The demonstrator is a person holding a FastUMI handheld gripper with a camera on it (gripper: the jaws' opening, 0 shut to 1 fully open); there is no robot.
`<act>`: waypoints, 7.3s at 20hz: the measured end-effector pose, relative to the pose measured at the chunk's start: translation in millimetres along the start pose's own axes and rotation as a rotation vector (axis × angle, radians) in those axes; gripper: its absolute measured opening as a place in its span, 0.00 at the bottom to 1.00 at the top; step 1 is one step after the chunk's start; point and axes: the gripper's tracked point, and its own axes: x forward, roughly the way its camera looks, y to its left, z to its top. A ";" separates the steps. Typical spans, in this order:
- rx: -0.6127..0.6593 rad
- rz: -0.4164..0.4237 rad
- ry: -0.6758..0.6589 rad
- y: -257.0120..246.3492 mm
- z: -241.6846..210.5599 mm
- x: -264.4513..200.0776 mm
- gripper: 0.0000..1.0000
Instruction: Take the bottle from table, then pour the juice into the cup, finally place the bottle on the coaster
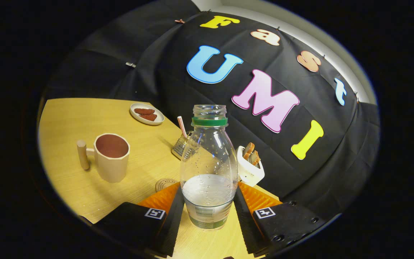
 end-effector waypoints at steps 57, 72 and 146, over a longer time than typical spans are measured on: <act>-1.070 0.114 0.027 94.4 22.1 64.3 0.74; -1.183 0.100 -0.020 85.1 33.5 64.0 0.74; -1.672 0.094 -0.251 77.0 90.1 68.4 0.74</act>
